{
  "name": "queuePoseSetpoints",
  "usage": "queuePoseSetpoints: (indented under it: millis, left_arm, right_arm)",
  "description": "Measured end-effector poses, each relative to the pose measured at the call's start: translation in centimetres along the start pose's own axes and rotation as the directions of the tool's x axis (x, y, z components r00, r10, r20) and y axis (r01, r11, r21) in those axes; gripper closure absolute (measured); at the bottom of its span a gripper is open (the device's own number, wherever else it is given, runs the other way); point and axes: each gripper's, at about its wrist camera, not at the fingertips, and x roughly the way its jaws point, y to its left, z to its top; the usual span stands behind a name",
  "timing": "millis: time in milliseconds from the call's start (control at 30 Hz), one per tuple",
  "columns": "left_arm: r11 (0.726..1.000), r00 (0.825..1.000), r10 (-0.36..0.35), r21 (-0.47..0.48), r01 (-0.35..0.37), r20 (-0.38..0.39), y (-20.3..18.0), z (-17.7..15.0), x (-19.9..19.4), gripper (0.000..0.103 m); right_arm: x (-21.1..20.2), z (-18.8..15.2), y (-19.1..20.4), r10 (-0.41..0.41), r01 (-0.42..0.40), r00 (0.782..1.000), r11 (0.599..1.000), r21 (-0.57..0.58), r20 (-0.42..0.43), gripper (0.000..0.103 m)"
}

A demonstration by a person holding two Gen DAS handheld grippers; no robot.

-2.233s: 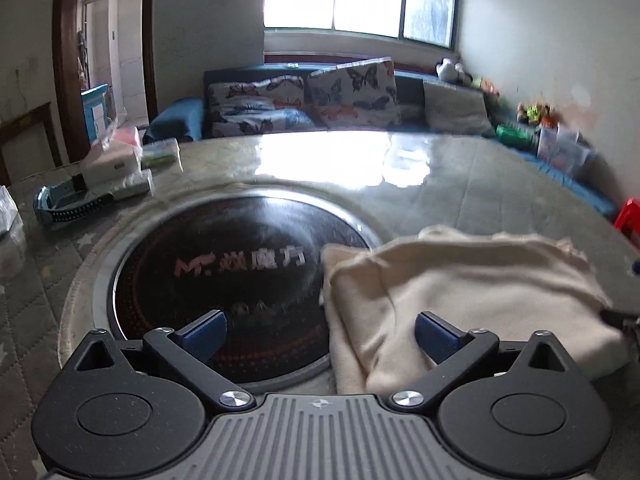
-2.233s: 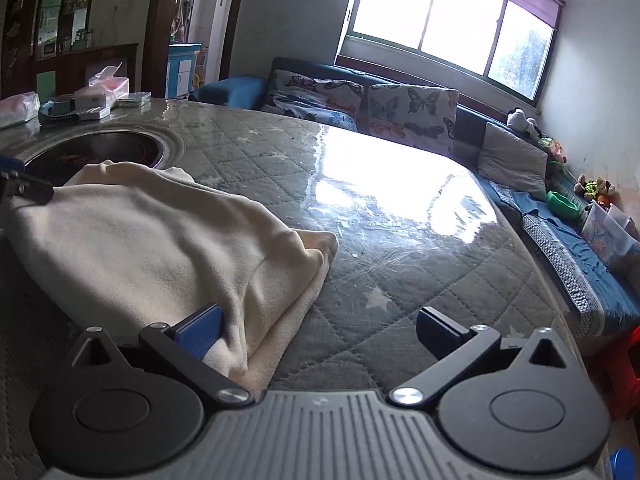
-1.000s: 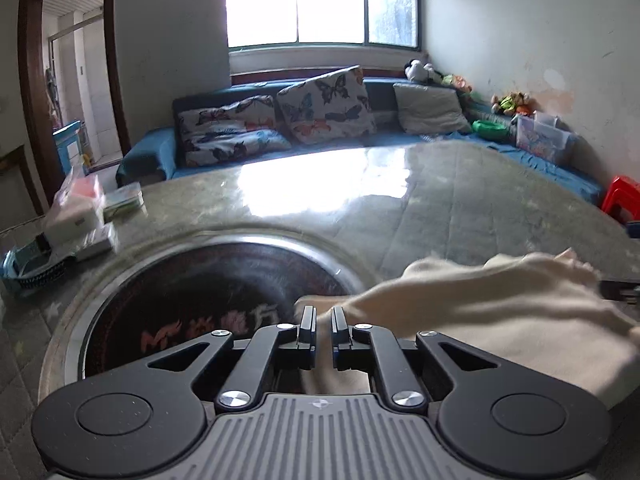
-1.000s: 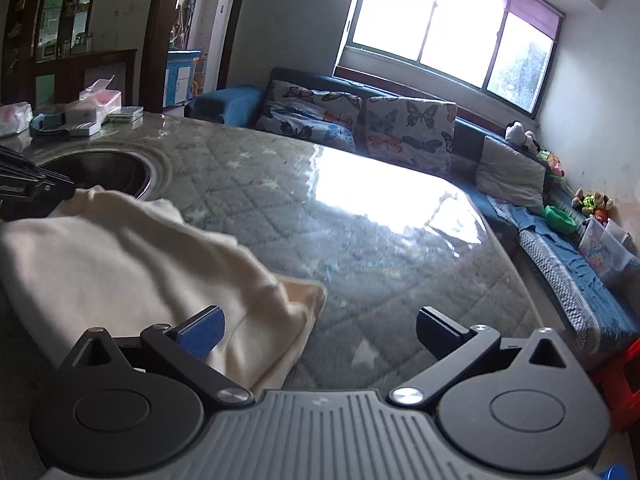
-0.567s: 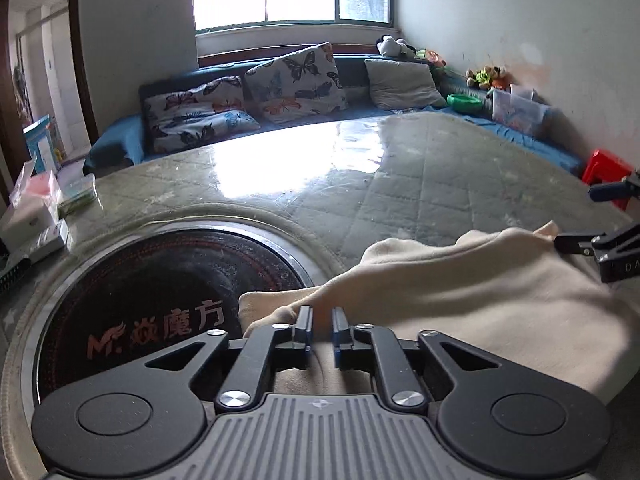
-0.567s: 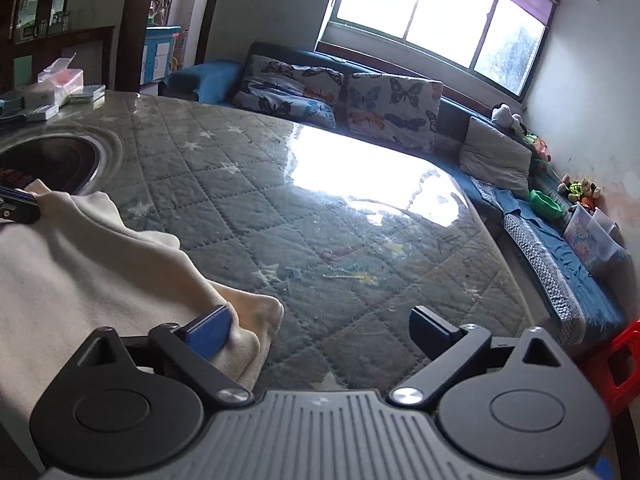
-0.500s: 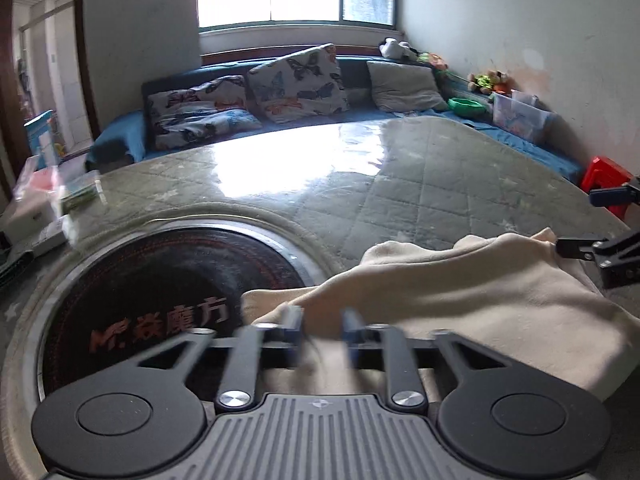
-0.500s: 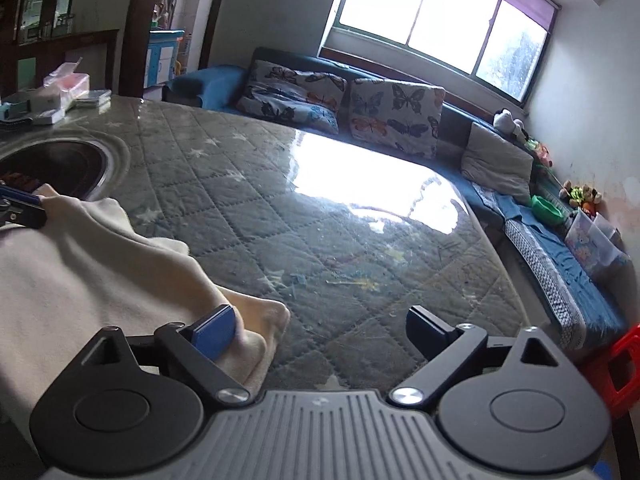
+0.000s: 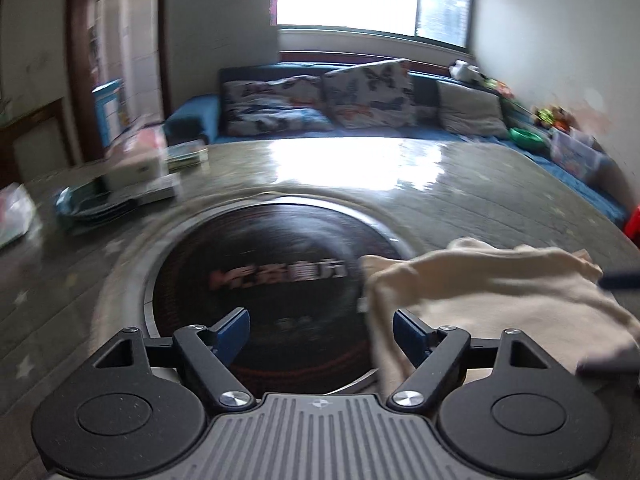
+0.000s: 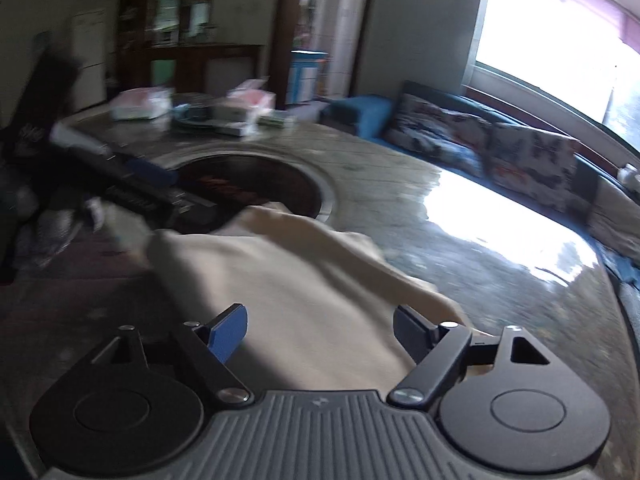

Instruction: Fold clothes

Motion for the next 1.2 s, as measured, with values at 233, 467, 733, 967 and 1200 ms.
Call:
queuePoseSetpoints:
  millis: [233,467,733,967,1200]
  left_arm:
    - [0.994,1.0,-0.006,-0.108,0.005,-0.011,2.9,0.0,-1.5,0.022]
    - [0.97,0.993,-0.109,-0.223,0.095,-0.05,3.4,-0.5,-1.4,0.018]
    - [0.892,0.972,-0.213,-0.426,0.152,-0.098,3.3,-0.5,-0.2,0.018]
    - [0.799,0.947,-0.299,-0.573,0.181,-0.118,2.4,-0.6,1.2,0.019]
    - [0.706,0.926,-0.358,-0.683,0.188,-0.115,1.5,-0.9,2.5,0.022]
  right_arm:
    - [2.7,1.9,6.2,0.125,-0.125,0.992,0.976,-0.176,-0.011,0.041]
    - [5.4,2.3,9.4,0.105,-0.112,0.994,0.943,-0.314,-0.038,0.053]
    - [5.8,2.9,7.8,0.128,-0.132,0.991,0.971,-0.198,-0.035,0.083]
    - [3.6,3.5,4.2,0.211,-0.211,0.977,0.977,-0.022,0.023,0.088]
    - [2.0,3.1,2.6,0.249,-0.25,0.967,0.968,0.024,0.059,0.089]
